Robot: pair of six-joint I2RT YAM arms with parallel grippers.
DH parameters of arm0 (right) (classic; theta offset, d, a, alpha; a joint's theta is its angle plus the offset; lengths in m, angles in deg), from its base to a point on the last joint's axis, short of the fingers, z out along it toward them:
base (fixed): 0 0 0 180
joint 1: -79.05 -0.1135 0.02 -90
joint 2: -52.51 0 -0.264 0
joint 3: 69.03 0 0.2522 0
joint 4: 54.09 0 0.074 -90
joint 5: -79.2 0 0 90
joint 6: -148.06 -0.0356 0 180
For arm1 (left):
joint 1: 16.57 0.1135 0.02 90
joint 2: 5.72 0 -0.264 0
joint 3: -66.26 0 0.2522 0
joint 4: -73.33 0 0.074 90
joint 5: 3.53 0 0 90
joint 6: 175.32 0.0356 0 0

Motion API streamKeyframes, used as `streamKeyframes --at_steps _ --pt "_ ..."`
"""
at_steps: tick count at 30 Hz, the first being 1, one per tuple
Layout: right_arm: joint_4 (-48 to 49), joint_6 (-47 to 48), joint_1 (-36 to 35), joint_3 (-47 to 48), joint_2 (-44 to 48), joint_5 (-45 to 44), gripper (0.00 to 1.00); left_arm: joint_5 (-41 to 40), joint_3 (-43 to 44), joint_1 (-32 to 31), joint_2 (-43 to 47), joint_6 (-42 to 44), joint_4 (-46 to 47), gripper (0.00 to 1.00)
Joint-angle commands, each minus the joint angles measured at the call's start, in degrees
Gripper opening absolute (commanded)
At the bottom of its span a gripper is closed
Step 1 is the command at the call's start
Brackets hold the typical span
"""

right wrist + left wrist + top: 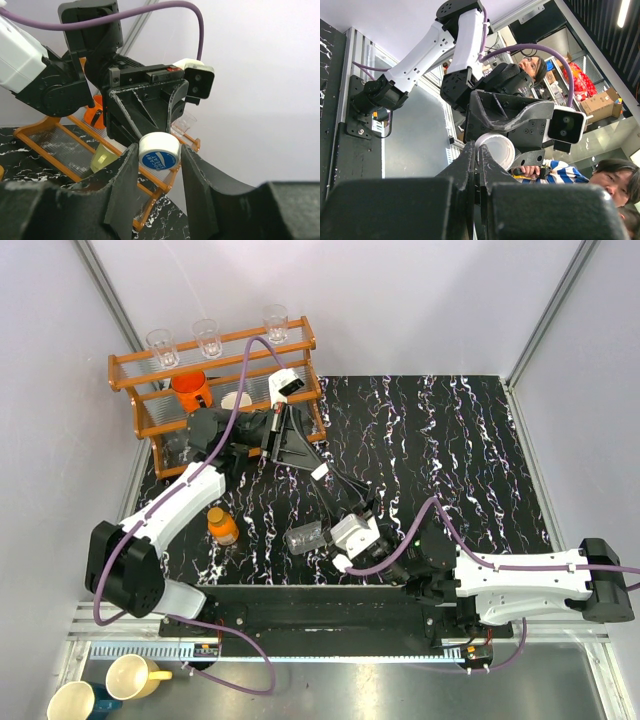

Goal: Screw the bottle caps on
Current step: Pick up the bottle cap from the center of the board.

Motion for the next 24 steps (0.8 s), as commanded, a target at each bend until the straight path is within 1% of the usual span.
streamKeyframes --at_steps 1,2,5,13,19,21,22,24 --pt "1.50 -1.75 -0.32 1.11 0.18 -2.95 0.45 -1.46 0.24 0.12 2.68 1.16 1.36 0.00" --pt "1.41 -1.84 -0.41 0.93 0.27 -3.04 0.47 -1.54 0.15 0.03 2.68 1.25 1.18 0.00" --pt "2.29 -1.75 -0.23 0.93 0.45 -3.30 0.47 -1.46 0.23 0.03 2.77 1.43 1.10 0.00" --pt "1.50 -3.24 -0.32 0.93 1.15 -1.90 0.40 -1.37 -0.29 0.12 3.30 3.18 -1.36 0.00" --pt "-0.51 -5.44 -0.32 1.11 2.03 -0.75 0.34 -1.37 -0.64 0.12 3.56 5.64 -4.35 0.00" --pt "-1.22 -6.22 -0.32 1.28 2.20 -0.66 0.34 -1.37 -0.64 0.21 3.56 7.22 -5.49 0.00" --pt "-2.01 -6.49 -0.32 1.28 2.38 -0.75 0.33 -1.37 -0.64 0.29 3.56 8.01 -7.50 0.04" --pt "-3.24 -7.72 -0.58 1.72 2.91 -0.93 0.32 -1.28 -0.29 0.64 3.56 12.31 -11.36 0.28"
